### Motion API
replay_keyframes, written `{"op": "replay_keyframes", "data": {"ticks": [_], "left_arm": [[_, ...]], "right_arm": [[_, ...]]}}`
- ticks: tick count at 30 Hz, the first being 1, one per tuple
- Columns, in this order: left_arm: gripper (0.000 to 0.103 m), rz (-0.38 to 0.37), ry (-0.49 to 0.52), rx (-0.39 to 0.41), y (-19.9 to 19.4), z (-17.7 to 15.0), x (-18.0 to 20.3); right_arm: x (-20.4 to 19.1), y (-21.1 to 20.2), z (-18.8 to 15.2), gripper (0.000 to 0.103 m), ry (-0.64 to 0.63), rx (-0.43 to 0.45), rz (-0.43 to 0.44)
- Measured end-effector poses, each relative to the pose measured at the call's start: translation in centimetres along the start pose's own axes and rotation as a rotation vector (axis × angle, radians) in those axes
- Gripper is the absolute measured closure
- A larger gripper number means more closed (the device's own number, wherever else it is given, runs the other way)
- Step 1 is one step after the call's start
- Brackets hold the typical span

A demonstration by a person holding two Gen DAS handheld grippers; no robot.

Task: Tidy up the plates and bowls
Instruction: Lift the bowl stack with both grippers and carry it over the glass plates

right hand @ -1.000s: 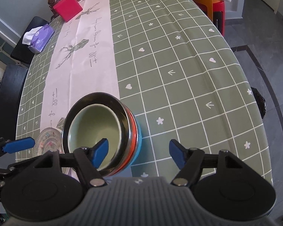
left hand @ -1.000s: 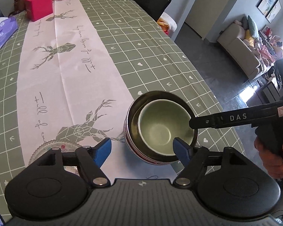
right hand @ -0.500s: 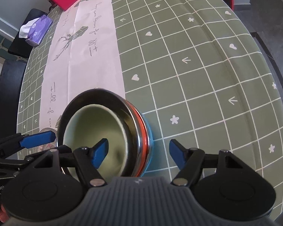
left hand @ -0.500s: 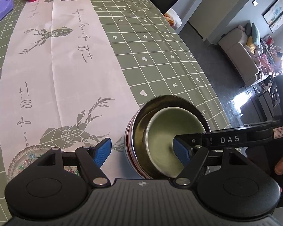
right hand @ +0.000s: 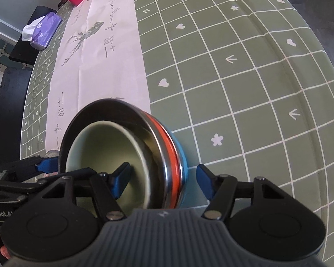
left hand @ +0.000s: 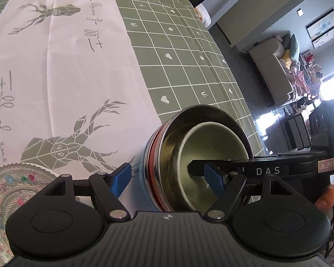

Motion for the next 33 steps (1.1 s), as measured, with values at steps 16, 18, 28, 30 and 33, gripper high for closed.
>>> {"op": "replay_keyframes", "data": {"ticks": [16,18,28,30,33], "left_arm": [[0.044,-0.117,-0.197,0.028,1.6,-2.0,-2.3],[0.046,-0.097,-0.192,0.052,1.5,-2.3,-1.9],[0.046,-0.072,-0.247,0.127,1.8,-2.9,-1.5],[0.045,-0.077,-0.265,0.144,1.9,-3.1,-1.6],[0.047,-0.064,-0.274,0.173,1.8,-3.3,-1.4]], "right_arm": [[2.1,0.4,-0.8,0.036,0.098,-0.025,0.131],[2.4,0.5,-1.0,0.039,0.124,-0.027,0.164],[3.4,1.3,-1.9,0.044,0.230,-0.002,0.295],[3.5,1.4,-2.1,0.044,0.234,0.020,0.317],[3.6,1.4,-2.3,0.046,0.245,0.041,0.345]]}}
Point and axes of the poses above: each gripper's, at about its wrist camera, not at the fingertips, and y roughly the way its jaws point, x to its right, z to its top, the point moved 5 cm from there along y, roughly the way its jaws point, and after that the axes turned 7 degrees about -x, right-handed, at the moved point
